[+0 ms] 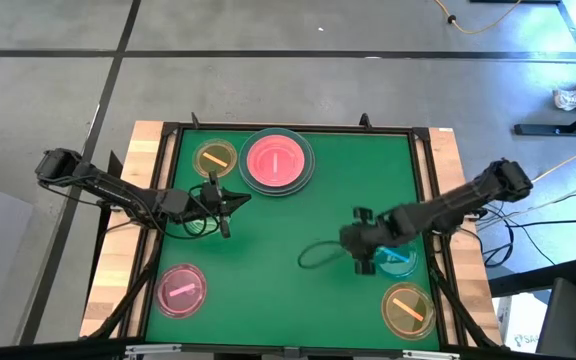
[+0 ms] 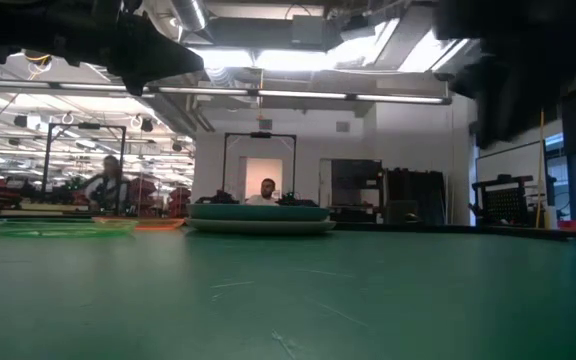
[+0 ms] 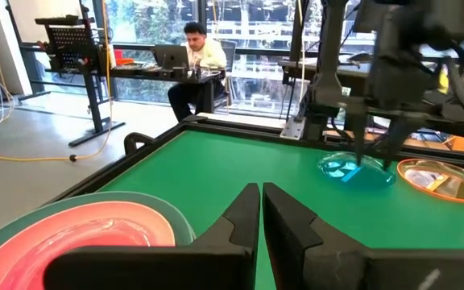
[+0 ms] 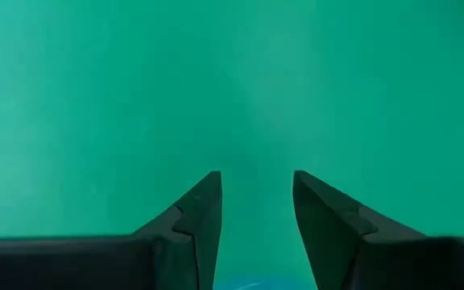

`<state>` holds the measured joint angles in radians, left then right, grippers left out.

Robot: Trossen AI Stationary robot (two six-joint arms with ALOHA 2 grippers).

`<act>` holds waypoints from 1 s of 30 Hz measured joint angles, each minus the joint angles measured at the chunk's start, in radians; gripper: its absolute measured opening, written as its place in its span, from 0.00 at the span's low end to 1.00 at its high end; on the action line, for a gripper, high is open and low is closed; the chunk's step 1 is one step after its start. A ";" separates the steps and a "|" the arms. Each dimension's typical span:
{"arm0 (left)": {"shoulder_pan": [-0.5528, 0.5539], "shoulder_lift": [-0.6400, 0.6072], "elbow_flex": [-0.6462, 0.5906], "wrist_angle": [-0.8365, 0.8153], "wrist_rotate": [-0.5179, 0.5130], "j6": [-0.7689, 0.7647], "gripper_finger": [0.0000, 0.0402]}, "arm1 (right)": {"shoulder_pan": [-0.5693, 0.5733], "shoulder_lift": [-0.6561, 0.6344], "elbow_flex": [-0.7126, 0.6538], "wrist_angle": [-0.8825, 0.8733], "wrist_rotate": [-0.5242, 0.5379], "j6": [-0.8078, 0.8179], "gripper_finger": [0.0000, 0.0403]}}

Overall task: Stack plastic plates
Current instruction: Stack the blue plate on top of the pink plate

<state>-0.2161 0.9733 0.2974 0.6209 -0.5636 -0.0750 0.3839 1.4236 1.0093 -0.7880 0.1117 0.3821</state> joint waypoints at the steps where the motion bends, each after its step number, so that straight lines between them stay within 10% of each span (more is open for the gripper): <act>1: 0.000 0.000 0.000 0.000 0.000 0.000 0.03 | 0.027 0.000 -0.014 -0.002 0.000 0.047 0.35; 15: 0.000 0.000 0.000 0.000 0.000 -0.001 0.03 | 0.279 0.000 -0.172 -0.002 -0.089 0.578 0.35; 30: 0.000 0.000 0.000 0.000 0.000 -0.001 0.03 | 0.290 0.036 -0.284 0.086 -0.051 0.643 0.35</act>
<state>-0.2163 0.9733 0.2974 0.6208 -0.5637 -0.0760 0.6739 1.4593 0.7250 -0.7024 0.0608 1.0251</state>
